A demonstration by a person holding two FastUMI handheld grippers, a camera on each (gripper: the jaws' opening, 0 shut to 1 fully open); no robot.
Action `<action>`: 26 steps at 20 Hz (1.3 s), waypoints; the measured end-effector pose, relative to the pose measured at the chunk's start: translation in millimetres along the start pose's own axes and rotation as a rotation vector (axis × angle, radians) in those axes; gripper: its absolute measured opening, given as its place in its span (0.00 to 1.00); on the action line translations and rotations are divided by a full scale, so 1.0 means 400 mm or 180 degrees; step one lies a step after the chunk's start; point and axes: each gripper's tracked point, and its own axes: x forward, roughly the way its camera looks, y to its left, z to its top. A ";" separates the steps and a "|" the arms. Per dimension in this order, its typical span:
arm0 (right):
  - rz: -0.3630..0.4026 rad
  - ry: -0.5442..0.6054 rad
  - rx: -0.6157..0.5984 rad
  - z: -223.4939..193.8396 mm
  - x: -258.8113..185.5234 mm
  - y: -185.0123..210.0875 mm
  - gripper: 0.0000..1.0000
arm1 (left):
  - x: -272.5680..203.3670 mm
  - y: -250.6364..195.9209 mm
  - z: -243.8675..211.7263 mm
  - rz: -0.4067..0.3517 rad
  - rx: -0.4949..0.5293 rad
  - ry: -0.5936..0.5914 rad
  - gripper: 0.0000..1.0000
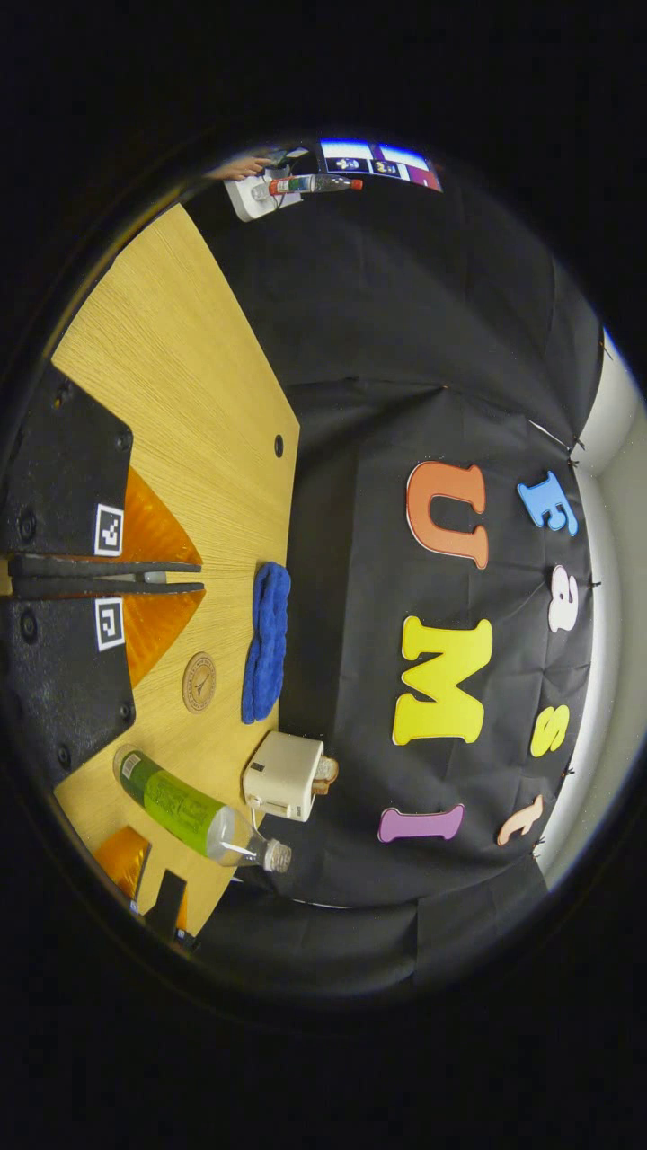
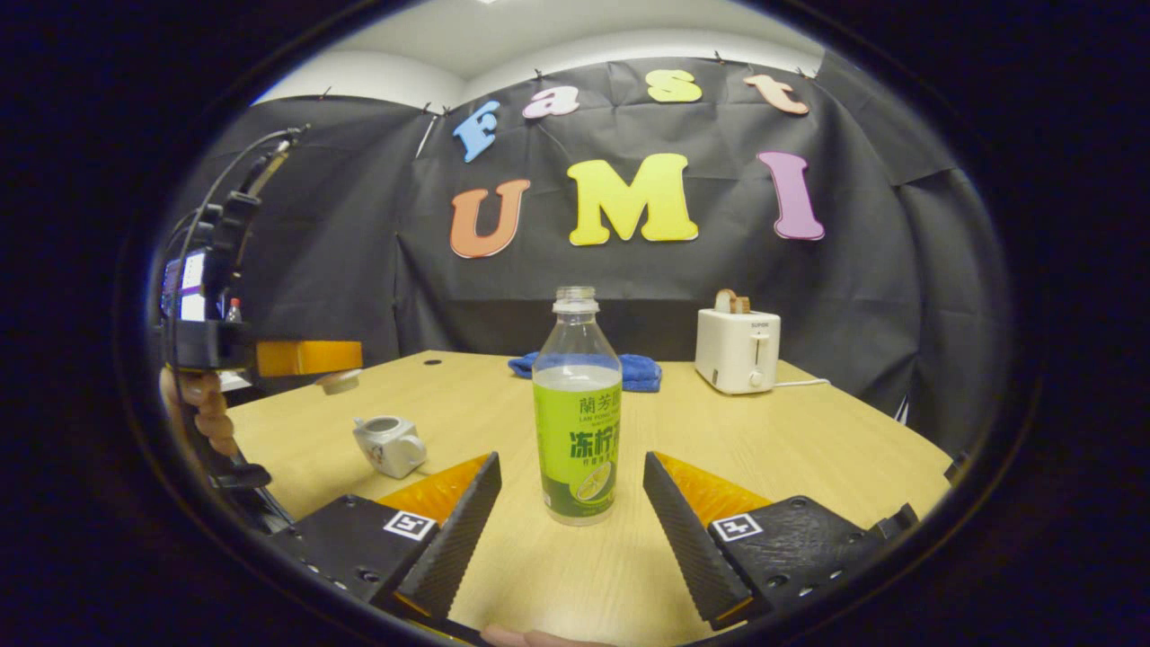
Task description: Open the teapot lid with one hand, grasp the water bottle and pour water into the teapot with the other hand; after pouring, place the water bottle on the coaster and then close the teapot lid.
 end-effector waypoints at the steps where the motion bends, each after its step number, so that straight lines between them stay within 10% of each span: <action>1: -0.0052 -0.0004 -0.0018 0.005 0.022 -0.002 0.97 | -0.015 0.000 0.016 -0.0026 0.0028 -0.0026 0.03; 9: -0.0188 0.0092 -0.0061 -0.002 0.158 0.017 0.95 | -0.109 0.030 0.089 -0.0049 -0.0016 -0.0116 0.03; 13: -0.0142 0.0108 -0.0250 0.015 0.152 0.046 0.76 | -0.128 0.065 0.101 -0.0040 0.0011 -0.0139 0.03; 26: -0.0567 0.0448 -0.2458 0.042 0.148 0.113 0.74 | -0.144 0.203 0.101 0.0182 0.0076 -0.0164 0.03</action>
